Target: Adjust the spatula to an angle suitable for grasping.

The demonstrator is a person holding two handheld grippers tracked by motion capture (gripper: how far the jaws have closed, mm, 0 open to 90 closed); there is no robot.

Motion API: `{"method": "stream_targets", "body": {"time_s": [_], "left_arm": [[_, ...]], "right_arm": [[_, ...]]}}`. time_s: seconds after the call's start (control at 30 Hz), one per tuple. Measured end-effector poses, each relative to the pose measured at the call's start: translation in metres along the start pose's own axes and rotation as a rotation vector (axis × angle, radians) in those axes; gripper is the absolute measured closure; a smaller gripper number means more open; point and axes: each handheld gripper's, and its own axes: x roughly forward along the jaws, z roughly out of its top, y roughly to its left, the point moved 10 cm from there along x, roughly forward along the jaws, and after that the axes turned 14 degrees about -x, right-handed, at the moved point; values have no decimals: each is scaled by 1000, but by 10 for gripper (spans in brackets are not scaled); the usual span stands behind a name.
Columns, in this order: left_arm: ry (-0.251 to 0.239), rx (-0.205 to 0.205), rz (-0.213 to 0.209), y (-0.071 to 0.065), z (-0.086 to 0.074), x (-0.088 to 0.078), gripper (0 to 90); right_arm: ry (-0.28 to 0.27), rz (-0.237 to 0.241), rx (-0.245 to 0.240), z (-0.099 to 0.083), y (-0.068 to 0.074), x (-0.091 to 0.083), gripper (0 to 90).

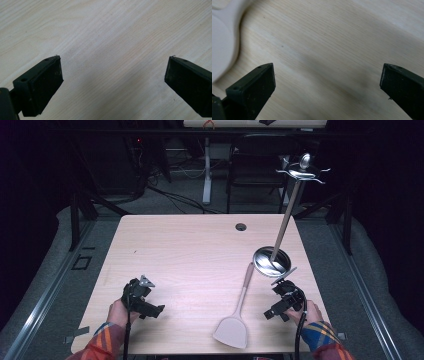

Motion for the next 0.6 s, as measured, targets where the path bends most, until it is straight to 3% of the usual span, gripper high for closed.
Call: {"method": "stream_targets", "body": {"time_s": [0.03, 0.1, 0.13, 0.37, 0.6], "left_arm": [[0, 1, 1, 0, 0, 0, 13], [-1, 2, 1, 0, 0, 0, 13], [-1, 2, 0, 0, 0, 0, 13], [-5, 3, 7, 0, 0, -3, 13], [-6, 2, 9, 1, -1, -3, 13]], "right_arm": [[17, 12, -20, 1, 2, -1, 0], [-17, 10, -7, 7, 8, 2, 0], [20, 25, -39, 6, 11, 0, 0], [14, 30, -83, 22, 30, 6, 0], [9, 30, -99, 38, 35, 12, 0]]}}
